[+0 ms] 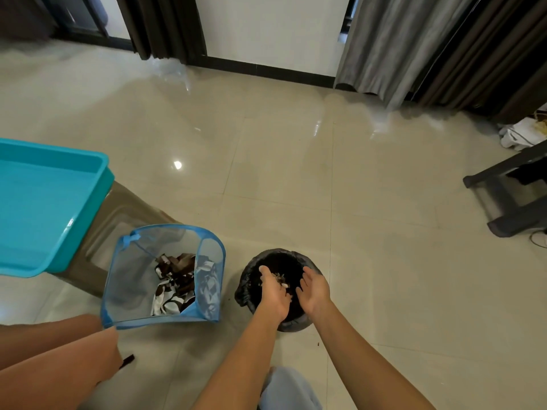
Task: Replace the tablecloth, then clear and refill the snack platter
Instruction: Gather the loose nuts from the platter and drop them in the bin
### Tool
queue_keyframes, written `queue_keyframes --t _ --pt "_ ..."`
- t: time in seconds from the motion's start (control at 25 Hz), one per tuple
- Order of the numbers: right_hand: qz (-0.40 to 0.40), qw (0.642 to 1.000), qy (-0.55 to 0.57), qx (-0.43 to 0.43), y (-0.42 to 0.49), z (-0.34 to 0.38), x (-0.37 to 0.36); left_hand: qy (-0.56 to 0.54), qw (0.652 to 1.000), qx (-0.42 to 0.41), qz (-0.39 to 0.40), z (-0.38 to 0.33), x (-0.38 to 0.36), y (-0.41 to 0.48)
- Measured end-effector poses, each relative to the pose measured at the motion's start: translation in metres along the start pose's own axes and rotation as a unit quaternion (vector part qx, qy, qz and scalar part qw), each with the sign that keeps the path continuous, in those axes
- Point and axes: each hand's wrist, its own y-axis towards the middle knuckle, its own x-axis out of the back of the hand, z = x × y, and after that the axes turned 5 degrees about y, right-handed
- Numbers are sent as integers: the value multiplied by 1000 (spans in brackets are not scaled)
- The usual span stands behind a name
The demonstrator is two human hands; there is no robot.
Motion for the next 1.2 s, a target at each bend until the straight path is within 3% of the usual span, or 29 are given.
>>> queue_keyframes --t 0.4,0.68,0.92,1.2 --pt "30 998 -35 29 -82 22 -14 20 999 -45 -3 -36 -2 -96" --pt "130 971 -200 16 -173 -16 -104 -61 985 -162 -9 -103 53 -211" --pt "261 917 -302 -27 -269 -128 -207 -117 953 -274 -58 -163 176 -299" --pt "397 824 -402 -47 -402 -336 -281 -158 885 -397 -184 -184 405 -446"
